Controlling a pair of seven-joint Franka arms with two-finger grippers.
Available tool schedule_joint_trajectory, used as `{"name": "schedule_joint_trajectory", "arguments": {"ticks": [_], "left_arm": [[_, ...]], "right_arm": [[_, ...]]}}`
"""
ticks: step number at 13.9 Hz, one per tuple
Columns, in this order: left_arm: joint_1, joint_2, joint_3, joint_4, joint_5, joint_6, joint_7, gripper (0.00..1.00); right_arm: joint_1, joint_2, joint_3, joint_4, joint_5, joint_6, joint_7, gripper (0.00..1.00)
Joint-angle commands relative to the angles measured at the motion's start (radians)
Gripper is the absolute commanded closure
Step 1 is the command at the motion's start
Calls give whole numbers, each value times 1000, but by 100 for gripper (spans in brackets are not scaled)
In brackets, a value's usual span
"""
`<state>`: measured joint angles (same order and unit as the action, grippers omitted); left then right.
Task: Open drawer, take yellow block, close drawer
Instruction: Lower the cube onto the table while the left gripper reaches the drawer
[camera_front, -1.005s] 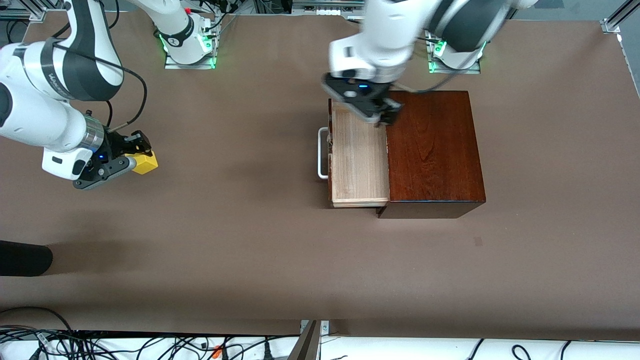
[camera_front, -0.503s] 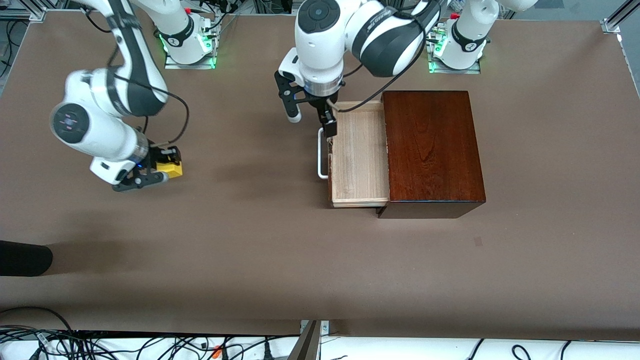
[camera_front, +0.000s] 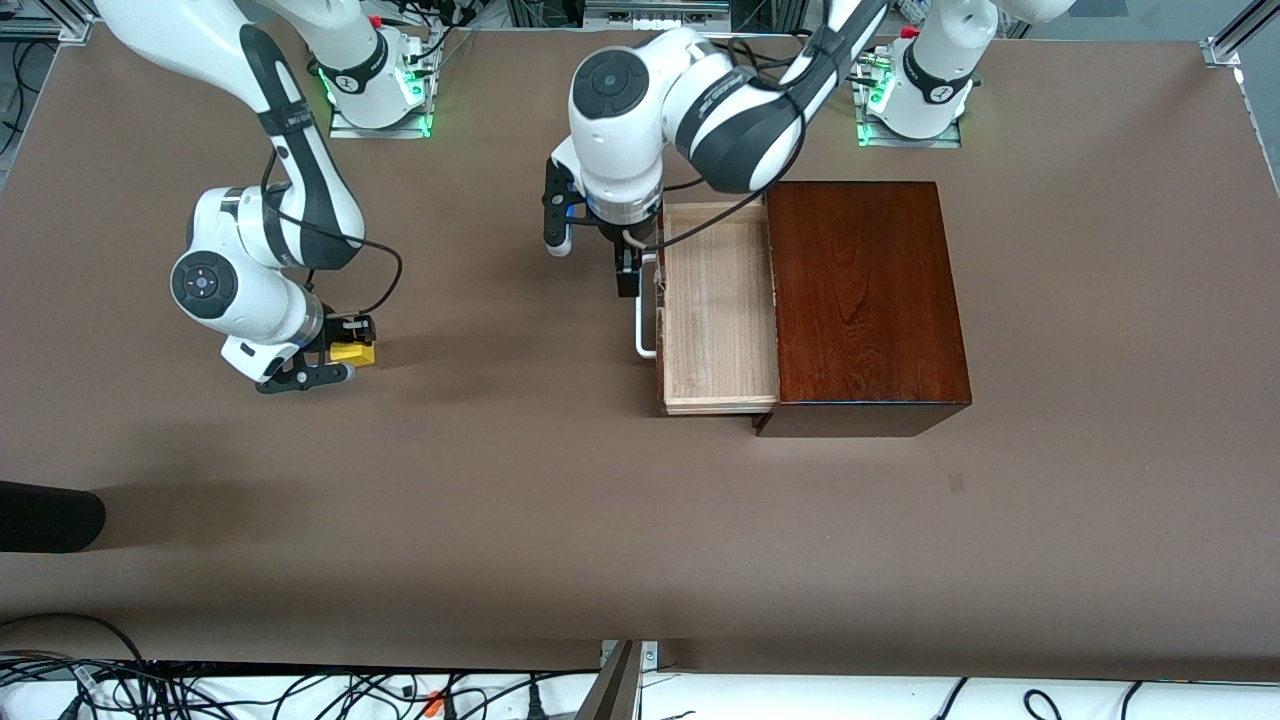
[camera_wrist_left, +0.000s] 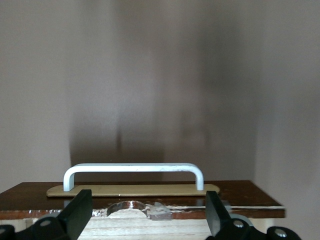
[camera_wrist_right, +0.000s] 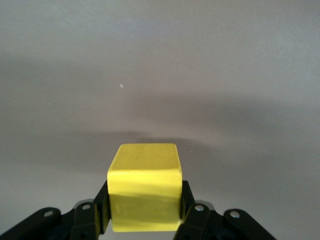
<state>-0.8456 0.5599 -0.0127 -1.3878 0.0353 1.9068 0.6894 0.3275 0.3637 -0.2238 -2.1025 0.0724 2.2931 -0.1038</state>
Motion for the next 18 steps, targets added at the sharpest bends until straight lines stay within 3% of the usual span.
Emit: {"name": "schedule_joint_trajectory", "arguments": {"ticks": [1, 2, 4, 5, 12, 15, 18], "left_arm": [[-26, 31, 14, 30, 64, -6, 19, 0], [-29, 35, 14, 29, 66, -8, 19, 0], [-27, 52, 16, 30, 67, -6, 19, 0], [-27, 64, 16, 32, 70, -5, 19, 0], [-38, 106, 23, 33, 95, -5, 10, 0], [-30, 104, 28, 33, 95, -5, 10, 0], [-27, 100, 30, 33, 173, -6, 10, 0]], "right_arm": [[-21, 12, 11, -28, -9, 32, 42, 99], [-25, 23, 11, -30, -9, 40, 42, 95], [-24, 12, 11, -28, -9, 34, 42, 63], [-22, -2, 11, -27, -11, 31, 39, 1], [-22, -84, 11, -16, -17, 31, 24, 0], [-24, -169, 6, -2, -17, 29, 24, 0], [-24, -291, 12, 24, -14, -50, 35, 0]]}}
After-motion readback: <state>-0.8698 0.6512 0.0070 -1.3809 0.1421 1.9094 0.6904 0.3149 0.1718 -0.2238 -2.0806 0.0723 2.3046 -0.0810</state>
